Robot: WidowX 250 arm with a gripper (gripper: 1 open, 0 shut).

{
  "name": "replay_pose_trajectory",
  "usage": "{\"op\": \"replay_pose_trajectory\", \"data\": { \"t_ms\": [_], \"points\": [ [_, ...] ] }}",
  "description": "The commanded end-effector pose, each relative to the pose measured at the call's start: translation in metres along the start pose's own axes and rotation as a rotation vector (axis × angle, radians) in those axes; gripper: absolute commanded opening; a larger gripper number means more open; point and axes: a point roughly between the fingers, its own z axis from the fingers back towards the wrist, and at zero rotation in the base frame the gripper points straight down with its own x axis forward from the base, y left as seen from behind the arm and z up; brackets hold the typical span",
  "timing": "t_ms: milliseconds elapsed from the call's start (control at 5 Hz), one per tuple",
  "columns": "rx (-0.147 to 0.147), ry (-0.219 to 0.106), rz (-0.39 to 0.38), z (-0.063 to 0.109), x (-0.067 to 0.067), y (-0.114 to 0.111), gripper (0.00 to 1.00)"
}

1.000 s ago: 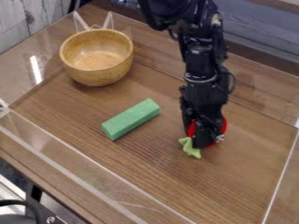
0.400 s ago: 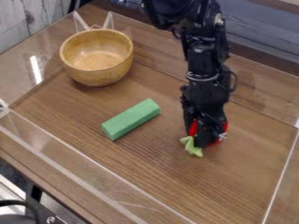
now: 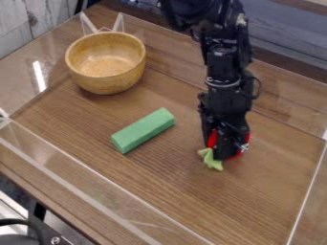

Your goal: Move the red object to the right side of the table

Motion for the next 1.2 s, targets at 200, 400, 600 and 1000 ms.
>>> {"op": "replay_pose_trajectory", "data": {
  "t_ms": [200,400,600,1000],
  "points": [
    [0.014,-0.021,0.03,0.0079,0.0068,0.0088,0.0],
    [0.011,-0.015,0.039,0.0084,0.0071,0.0095,0.0],
    [0.008,-0.01,0.049,0.008,0.0073,0.0102,0.0],
    [0.003,0.0,0.068,0.0083,0.0075,0.0116,0.0]
  ]
}}
